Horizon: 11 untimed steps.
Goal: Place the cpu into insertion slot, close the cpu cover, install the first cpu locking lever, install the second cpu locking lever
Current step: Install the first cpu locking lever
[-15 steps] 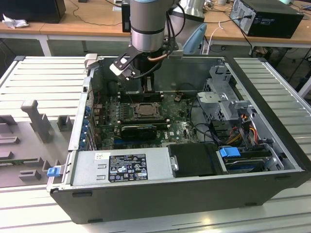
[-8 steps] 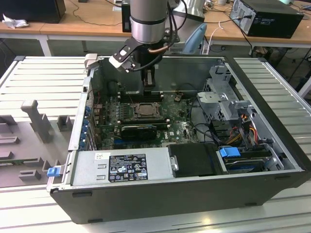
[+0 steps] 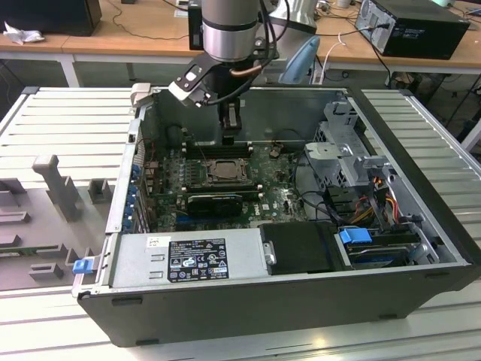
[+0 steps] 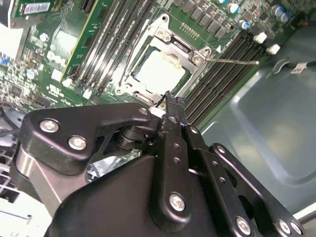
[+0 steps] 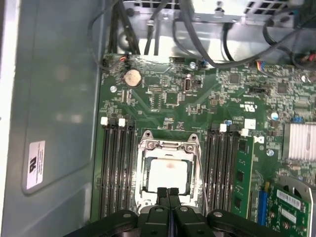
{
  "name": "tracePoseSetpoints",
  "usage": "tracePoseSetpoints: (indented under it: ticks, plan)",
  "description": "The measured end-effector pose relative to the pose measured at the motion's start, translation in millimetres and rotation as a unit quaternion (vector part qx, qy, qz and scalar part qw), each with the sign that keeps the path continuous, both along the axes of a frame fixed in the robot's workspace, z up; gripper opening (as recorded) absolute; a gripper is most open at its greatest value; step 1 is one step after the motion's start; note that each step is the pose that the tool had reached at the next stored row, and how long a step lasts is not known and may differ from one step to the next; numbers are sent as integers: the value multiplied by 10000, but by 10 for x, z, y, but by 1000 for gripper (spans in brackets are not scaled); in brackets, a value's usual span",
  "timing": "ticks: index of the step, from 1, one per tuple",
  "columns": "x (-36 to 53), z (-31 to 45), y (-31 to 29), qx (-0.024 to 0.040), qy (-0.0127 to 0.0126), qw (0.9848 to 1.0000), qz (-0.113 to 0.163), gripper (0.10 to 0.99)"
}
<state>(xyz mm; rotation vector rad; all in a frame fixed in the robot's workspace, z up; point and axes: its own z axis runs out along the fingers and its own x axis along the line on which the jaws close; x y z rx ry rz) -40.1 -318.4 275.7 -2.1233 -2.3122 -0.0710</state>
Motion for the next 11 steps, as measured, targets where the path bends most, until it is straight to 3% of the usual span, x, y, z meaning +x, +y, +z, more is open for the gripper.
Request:
tracePoseSetpoints:
  ticks: [4, 8, 11]
  plan:
    - [0, -1, 0, 0, 0, 9993, 369, 106]
    - [0, -1, 0, 0, 0, 9968, 802, 106]
    - [0, -1, 0, 0, 0, 9956, 937, 106]
